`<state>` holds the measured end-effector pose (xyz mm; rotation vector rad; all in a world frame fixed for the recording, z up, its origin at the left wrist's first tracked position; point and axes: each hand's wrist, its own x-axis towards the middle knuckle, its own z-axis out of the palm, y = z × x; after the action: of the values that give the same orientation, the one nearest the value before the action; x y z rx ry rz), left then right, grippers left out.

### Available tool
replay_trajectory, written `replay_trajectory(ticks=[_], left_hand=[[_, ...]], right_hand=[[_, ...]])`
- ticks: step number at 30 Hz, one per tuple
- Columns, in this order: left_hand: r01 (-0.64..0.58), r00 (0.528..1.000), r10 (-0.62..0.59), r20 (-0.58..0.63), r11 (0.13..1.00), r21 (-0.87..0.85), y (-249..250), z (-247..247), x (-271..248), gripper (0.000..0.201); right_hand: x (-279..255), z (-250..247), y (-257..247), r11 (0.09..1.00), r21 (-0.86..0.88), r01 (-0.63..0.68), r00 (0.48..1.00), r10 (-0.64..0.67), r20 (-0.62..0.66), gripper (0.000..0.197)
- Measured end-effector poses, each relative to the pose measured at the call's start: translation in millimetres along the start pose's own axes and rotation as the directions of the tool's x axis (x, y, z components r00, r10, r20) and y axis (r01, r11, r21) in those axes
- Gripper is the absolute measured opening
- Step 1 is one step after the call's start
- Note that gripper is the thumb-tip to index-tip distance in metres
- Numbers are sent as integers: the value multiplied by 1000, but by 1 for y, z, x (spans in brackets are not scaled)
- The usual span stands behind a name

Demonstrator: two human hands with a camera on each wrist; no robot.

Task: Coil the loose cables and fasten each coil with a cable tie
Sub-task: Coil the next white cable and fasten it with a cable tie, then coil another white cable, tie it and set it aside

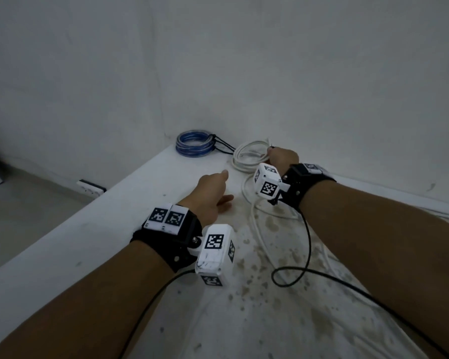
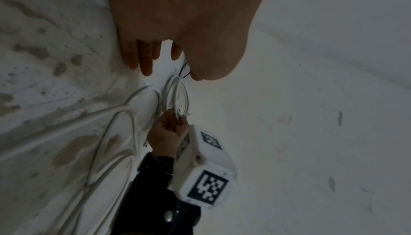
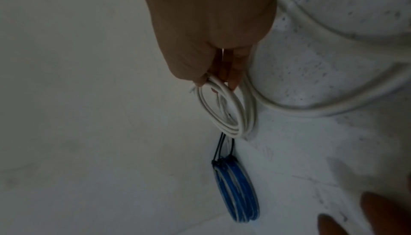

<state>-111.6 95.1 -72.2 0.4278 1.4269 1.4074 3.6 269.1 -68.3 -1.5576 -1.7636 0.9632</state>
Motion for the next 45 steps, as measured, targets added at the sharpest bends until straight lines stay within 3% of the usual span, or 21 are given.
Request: replay_trajectory(ticks=[5, 8, 11, 15, 19, 22, 25, 26, 28, 31, 32, 35, 39, 42, 45], left_hand=[[-9, 1000, 7, 31, 998, 57, 0, 0, 3, 42], [-11, 999, 9, 42, 999, 50, -2, -2, 6, 44], [-4, 999, 3, 48, 999, 36, -2, -3, 8, 44], [-10, 998, 9, 60, 1000, 27, -4, -6, 9, 47], [-5, 999, 4, 51, 1000, 24, -3, -6, 13, 44], [9, 998, -11, 58, 999, 36, -1, -5, 14, 45], [3, 997, -7, 75, 998, 55, -2, -5, 13, 46], [-5, 997, 0, 74, 998, 69, -2, -5, 11, 43], [-32, 997, 23, 80, 992, 119, -3, -4, 6, 31], [-115, 988, 85, 127, 961, 253, -9, -3, -2, 8], [-175, 979, 125, 162, 918, 354, -12, -4, -5, 8], [-334, 942, 224, 248, 674, 659, -23, -5, -11, 14], [-377, 925, 216, 313, 419, 826, -32, 12, -26, 34], [-451, 870, 315, 379, 197, 871, -39, 40, -42, 39], [-585, 797, 268, 542, 115, 803, -45, 82, -70, 22]], right_hand=[[3, 14, 12, 935, -335, 115, 992, -91, 89, 28], [-2, 11, 13, 776, -579, 250, 967, -224, 118, 23], [0, 10, 16, 697, -665, 270, 960, -248, 130, 24], [5, 7, 15, 754, -618, 223, 975, -180, 133, 38], [-2, 8, 9, 864, -495, 94, 996, -82, 45, 63], [-2, 5, 16, 937, -343, 71, 997, -77, -4, 53], [-20, 1, 26, 996, 59, -62, 990, 69, -126, 34], [-25, -3, 30, 996, 64, -60, 976, 72, -205, 38], [-38, -19, 40, 991, -136, -15, 946, -30, -322, 45], [-68, -67, 63, 941, -338, 8, 909, -148, -389, 41], [-80, -87, 74, 916, -401, -11, 914, -153, -375, 40], [-118, -149, 108, 783, -618, -72, 964, -104, -243, 42], [-171, -197, 152, 593, -793, -141, 990, 74, -122, 38], [-185, -200, 179, 620, -774, -129, 990, 126, -64, 50], [-185, -203, 187, 662, -739, -125, 991, 126, -55, 56]])
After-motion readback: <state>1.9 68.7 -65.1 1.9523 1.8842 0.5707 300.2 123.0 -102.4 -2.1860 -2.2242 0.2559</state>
